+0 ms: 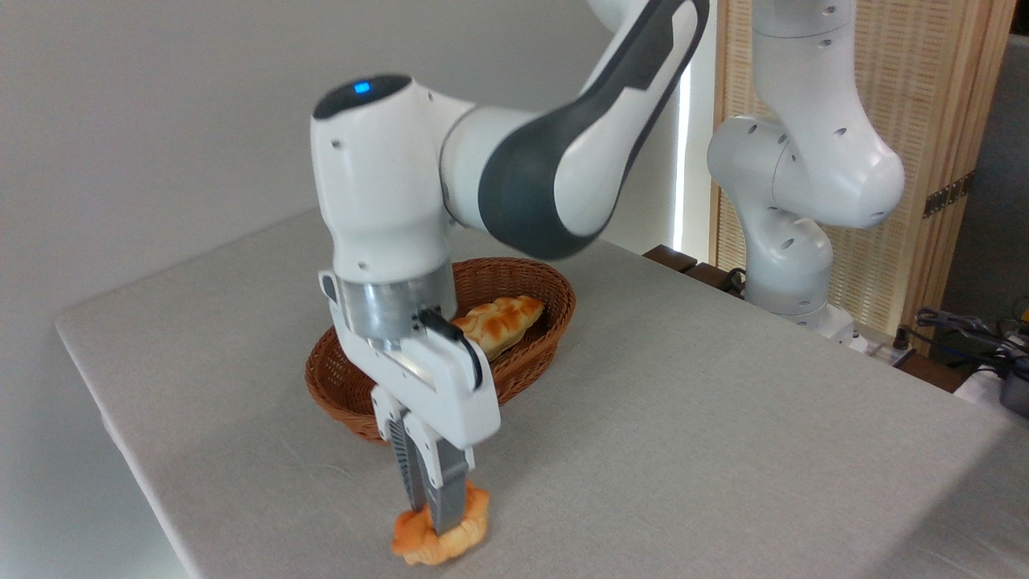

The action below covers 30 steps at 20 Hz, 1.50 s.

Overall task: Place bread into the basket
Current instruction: 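Lift the bun and carry it into the wicker basket beside the loaf, then open the gripper to release the bun and raise it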

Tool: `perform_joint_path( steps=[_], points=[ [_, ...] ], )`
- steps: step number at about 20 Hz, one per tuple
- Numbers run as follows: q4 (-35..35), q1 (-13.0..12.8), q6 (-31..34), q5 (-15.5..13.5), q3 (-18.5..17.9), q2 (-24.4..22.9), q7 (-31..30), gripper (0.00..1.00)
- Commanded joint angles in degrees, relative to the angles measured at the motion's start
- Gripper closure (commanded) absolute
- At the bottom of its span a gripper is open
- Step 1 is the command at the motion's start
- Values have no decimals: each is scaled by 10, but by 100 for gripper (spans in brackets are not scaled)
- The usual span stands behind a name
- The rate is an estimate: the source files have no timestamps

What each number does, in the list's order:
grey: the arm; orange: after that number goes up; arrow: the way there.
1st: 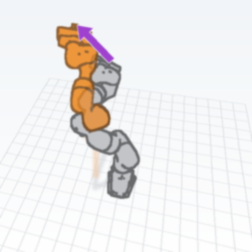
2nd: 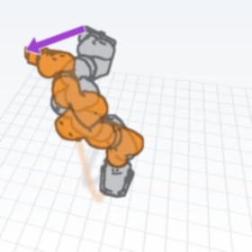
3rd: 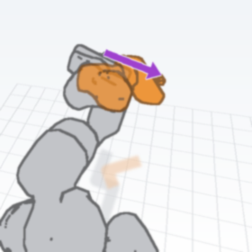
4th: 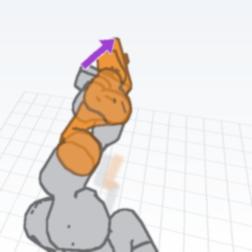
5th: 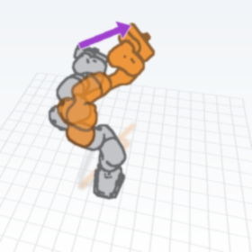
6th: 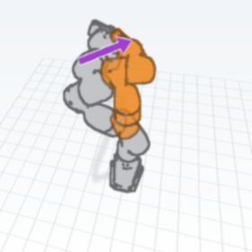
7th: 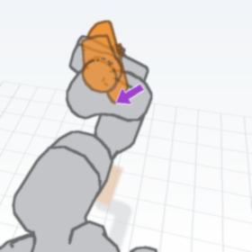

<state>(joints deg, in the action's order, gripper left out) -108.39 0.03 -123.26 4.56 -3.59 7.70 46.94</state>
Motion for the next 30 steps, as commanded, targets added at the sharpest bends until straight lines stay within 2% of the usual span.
perform_joint_path(
  steps=[1,4,6,8,10,11,12,14,16,21,30],
  points=[
    [92,-3,134,-46,-5,-15,5,74],
    [107,-3,243,-88,12,-47,10,73],
    [107,-4,293,-123,25,-55,6,67],
    [101,-5,304,-160,52,-52,2,67],
    [94,-7,299,-168,80,-42,0,67],
    [93,-8,292,-170,89,-32,-2,62],
    [89,-8,284,-170,103,-19,-4,40],
    [80,-8,256,-167,132,6,-18,37],
    [69,-9,218,-163,146,15,-60,0],
    [69,-9,180,-163,149,21,-66,0],
    [73,-9,181,-163,148,12,-61,0]
  ],
)
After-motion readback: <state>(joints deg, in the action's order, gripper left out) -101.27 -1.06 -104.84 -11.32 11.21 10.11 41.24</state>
